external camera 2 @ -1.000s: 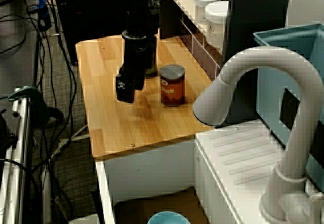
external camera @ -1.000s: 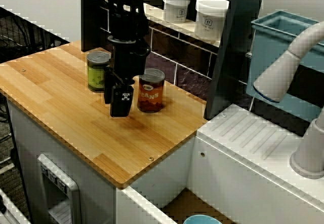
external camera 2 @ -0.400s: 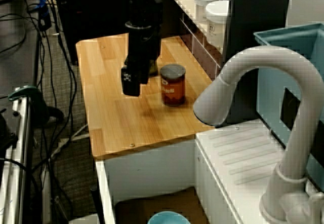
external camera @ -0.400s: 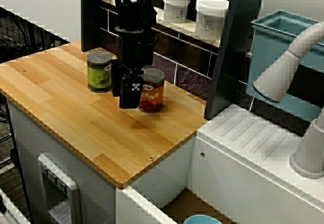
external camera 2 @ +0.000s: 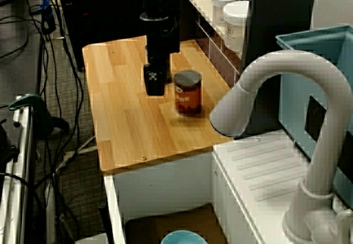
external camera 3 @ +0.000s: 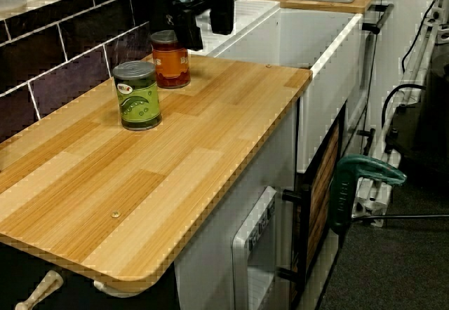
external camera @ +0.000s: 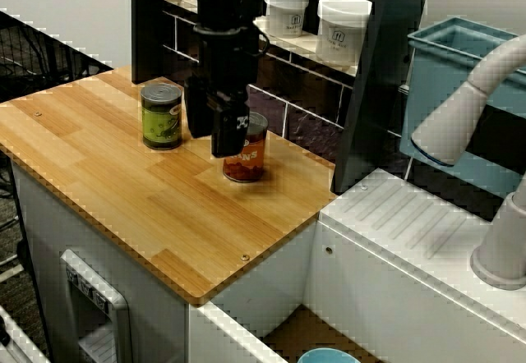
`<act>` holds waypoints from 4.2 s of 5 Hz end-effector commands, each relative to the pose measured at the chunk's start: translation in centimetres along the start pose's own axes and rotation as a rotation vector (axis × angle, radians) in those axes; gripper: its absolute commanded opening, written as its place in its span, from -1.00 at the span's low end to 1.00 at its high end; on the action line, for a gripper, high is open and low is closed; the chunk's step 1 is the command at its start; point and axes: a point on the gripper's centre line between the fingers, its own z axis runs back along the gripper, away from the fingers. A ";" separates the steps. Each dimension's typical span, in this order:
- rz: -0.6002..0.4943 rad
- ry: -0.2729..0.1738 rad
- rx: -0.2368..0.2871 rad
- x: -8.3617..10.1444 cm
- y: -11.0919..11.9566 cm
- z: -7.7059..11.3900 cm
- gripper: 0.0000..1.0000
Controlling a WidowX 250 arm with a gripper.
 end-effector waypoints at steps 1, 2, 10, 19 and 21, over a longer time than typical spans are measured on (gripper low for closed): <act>0.206 -0.131 0.063 1.4 0.9 3.7 1.00; 0.249 -0.157 0.056 2.2 1.6 4.4 1.00; 0.382 -0.253 0.184 2.6 7.5 3.9 1.00; 0.192 -0.142 -0.024 3.2 2.2 1.1 1.00; 0.150 -0.099 -0.051 3.3 -0.2 0.1 1.00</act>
